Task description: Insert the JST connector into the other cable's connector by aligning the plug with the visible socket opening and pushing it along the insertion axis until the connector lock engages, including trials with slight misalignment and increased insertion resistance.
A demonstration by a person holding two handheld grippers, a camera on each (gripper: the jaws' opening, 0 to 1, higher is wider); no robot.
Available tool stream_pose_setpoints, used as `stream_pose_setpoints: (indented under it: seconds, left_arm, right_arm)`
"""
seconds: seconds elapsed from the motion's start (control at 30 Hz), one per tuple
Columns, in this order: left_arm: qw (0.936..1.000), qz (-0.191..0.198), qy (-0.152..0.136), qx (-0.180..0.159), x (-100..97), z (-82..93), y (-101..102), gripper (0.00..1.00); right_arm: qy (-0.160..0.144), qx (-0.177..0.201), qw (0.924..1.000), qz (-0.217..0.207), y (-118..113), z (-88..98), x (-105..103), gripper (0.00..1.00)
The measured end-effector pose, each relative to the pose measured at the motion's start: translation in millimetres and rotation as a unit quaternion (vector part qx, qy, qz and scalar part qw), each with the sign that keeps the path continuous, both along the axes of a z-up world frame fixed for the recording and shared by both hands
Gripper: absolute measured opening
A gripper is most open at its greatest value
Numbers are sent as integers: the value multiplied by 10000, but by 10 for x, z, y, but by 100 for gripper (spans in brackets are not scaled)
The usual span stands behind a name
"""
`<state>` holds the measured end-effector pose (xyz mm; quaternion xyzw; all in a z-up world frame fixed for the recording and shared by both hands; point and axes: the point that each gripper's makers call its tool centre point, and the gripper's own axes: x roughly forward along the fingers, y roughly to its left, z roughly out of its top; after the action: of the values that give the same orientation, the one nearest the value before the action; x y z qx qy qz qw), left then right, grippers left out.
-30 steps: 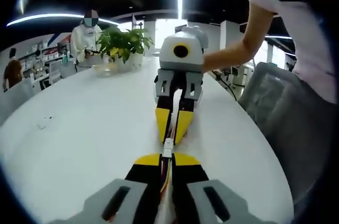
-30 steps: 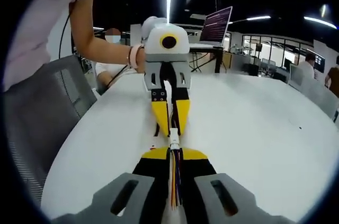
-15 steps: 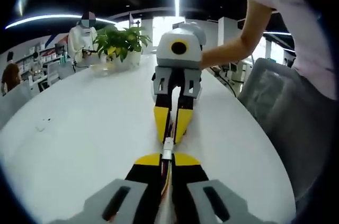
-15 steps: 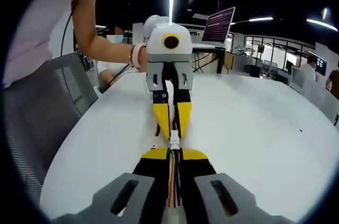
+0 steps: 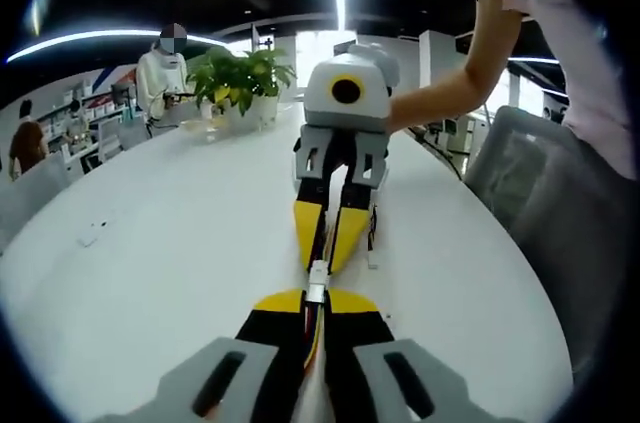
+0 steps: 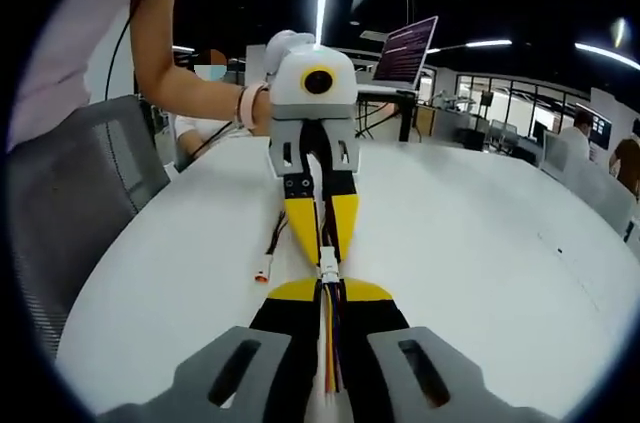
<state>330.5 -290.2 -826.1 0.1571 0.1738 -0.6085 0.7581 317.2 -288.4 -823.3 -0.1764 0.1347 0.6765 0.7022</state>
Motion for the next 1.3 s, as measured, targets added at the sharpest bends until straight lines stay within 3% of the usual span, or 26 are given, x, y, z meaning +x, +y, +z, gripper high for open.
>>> stream_pose_setpoints:
  seconds: [0.5,1.3]
  left_arm:
    - [9999,134,37,49,229,-138,-8,0]
    - [9997,160,182,7,288,-146,-27,1]
  right_arm:
    - [-26,-66,9999,-111,-21,-166,277,3]
    - [29,-36,9999,-130,-36,-220,377,3]
